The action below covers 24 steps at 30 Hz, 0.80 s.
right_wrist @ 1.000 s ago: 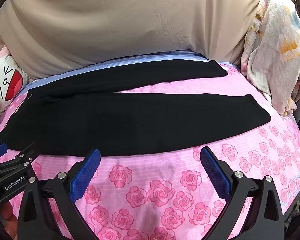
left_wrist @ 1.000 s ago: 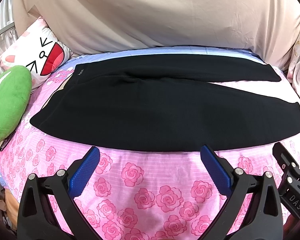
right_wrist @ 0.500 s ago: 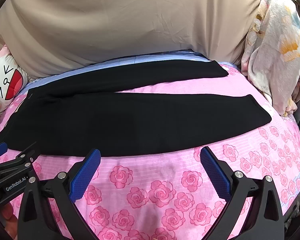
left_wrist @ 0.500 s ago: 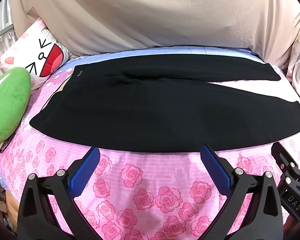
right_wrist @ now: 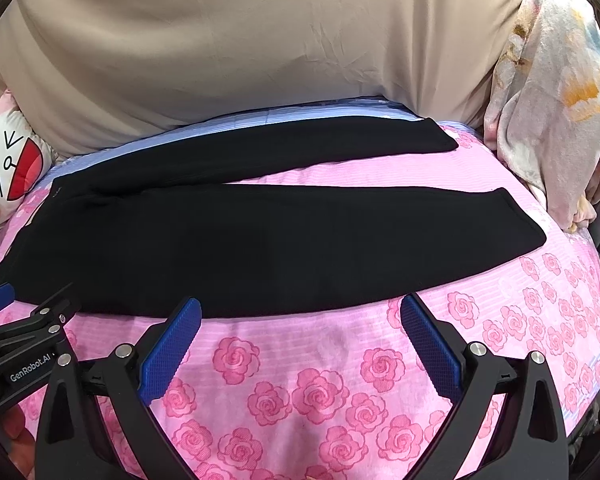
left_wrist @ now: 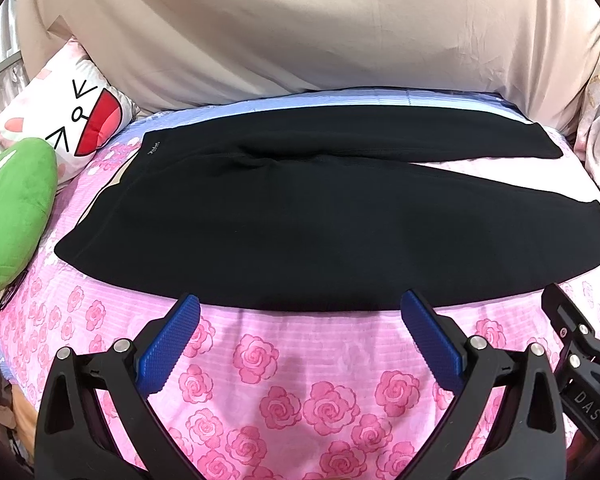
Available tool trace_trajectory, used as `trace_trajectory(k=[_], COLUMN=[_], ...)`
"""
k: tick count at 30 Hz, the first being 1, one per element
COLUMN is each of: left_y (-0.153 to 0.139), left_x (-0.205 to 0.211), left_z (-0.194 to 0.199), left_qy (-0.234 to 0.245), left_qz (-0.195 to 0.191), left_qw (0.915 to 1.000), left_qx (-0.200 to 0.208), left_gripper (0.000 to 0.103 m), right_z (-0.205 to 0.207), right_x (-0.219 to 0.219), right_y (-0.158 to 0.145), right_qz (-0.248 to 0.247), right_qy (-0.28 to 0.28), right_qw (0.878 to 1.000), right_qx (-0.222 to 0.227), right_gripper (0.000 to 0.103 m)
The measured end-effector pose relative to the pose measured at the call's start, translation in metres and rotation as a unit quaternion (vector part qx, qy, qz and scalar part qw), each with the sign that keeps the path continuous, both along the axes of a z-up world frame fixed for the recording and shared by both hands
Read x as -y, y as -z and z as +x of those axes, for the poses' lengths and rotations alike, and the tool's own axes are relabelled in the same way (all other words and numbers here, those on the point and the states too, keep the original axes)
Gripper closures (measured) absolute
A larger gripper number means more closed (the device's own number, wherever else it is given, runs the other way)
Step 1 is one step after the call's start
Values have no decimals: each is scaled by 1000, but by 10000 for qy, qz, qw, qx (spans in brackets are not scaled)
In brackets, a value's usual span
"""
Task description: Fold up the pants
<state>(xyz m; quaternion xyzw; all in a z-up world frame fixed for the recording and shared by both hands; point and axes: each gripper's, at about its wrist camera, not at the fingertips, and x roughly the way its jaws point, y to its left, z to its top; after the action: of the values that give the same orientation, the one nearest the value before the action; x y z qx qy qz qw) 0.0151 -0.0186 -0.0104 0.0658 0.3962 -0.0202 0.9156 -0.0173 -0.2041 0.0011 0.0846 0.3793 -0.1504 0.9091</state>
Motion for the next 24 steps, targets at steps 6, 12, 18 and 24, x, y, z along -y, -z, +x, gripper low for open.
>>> trace_trajectory(k=[6, 12, 18, 24], left_y=[1, -14, -23, -6], left_x=[-2, -33, -68, -84], left_z=[21, 65, 98, 118], left_qy=[130, -101, -600, -959], left_qz=[-200, -493, -384, -172], left_qw=[9996, 9987, 9971, 9952], left_qx=[-117, 8, 267, 116], left_gripper=[5, 5, 5, 5], right_z=[15, 64, 153, 238], right_x=[22, 109, 268, 361], right_y=[8, 4, 13, 30], right_qz=[-73, 518, 716, 645], right_qy=[-35, -371, 324, 711], right_qw=[9999, 9980, 9969, 9952], right_qx=[-103, 36, -27, -172], right_gripper=[5, 5, 5, 7])
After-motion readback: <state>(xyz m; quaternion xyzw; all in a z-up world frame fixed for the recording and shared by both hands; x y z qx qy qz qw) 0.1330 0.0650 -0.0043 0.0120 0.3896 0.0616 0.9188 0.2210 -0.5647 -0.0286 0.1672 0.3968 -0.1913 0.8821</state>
